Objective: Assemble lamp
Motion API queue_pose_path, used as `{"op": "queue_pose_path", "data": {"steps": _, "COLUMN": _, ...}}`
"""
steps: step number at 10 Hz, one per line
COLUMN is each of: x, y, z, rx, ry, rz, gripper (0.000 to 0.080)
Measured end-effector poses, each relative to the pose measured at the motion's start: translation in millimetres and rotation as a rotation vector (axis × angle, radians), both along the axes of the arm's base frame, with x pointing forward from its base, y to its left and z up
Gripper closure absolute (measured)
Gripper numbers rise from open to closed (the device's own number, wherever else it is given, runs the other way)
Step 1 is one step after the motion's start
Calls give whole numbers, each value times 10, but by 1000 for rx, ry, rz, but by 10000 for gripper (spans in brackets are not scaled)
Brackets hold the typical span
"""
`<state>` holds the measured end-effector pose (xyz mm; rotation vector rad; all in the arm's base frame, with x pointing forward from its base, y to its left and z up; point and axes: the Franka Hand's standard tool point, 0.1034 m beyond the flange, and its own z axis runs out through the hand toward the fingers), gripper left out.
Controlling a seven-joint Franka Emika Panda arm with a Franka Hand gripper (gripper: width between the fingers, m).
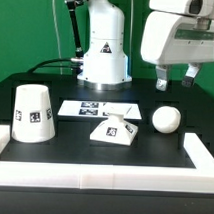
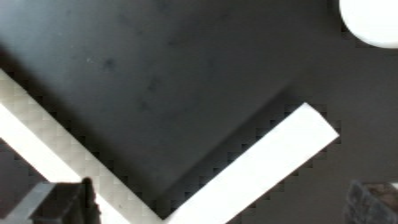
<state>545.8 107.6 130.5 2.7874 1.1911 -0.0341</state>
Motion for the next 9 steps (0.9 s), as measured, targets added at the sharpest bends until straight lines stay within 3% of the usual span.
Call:
{"op": "queue_pose_path", "data": {"steps": 6, "x": -6, "y": 1, "z": -15, "rx": 1, "ry": 3, "rz": -1, "gripper": 100}}
{"op": "queue_pose_path", "data": {"steps": 7, "x": -11, "y": -40, "z": -20, "rx": 4, "ry": 5, "rz": 53, "gripper": 100}}
{"op": "queue_pose_path", "data": {"steps": 9, "x": -125, "y": -362, "z": -87, "rx": 18, "ry": 15, "rz": 177, "gripper": 100}}
